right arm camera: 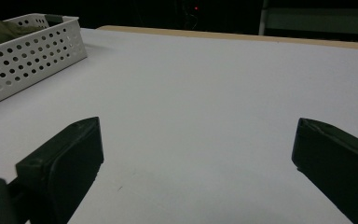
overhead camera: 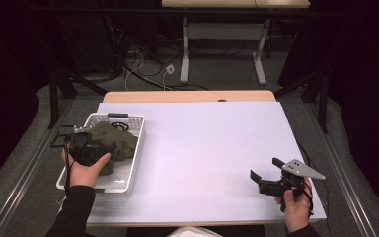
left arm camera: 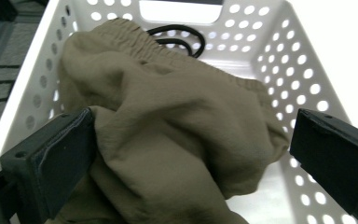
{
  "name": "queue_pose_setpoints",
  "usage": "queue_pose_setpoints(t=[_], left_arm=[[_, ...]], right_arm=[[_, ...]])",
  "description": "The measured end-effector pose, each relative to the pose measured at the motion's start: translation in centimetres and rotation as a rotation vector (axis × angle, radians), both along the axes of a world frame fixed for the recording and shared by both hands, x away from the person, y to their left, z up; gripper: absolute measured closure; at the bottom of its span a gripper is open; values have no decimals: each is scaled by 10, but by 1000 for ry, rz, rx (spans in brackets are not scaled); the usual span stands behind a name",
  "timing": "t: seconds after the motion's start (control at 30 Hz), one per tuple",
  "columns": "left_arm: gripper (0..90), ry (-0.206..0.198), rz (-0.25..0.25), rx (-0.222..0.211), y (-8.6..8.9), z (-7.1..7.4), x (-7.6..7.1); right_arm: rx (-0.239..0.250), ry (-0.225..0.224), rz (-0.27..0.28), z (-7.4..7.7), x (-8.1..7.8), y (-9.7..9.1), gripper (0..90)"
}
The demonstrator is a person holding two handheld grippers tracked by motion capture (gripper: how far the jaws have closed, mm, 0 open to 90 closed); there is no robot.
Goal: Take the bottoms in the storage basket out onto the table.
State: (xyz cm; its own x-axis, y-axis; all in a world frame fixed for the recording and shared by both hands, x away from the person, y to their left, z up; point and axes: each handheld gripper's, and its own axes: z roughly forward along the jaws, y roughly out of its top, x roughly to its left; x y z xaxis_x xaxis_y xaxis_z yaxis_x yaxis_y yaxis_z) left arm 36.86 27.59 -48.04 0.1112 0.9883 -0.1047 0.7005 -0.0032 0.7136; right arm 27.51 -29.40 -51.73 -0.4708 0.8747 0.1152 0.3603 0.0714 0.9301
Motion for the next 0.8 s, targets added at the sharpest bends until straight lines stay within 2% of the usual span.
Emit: queue_pose_setpoints(t=[0.17,0.2,0.23,0.3,0.8], left_arm=[[2,12,6,14,-1,-2,3],[2,11,12,12,-1,-3,4],[2,13,15,19,0,-3,5],[2,20,25,20,1,-4,8],[1,60,44,6,2,-11,22]], right_arm=[[1,2,-1,0,0,0,20],[13,-13,-4,-2,1,1,21],[3,2,2,-1,1,0,21],[1,1,3,-1,1,0,21],[-4,6,7,-2,2,1,23]])
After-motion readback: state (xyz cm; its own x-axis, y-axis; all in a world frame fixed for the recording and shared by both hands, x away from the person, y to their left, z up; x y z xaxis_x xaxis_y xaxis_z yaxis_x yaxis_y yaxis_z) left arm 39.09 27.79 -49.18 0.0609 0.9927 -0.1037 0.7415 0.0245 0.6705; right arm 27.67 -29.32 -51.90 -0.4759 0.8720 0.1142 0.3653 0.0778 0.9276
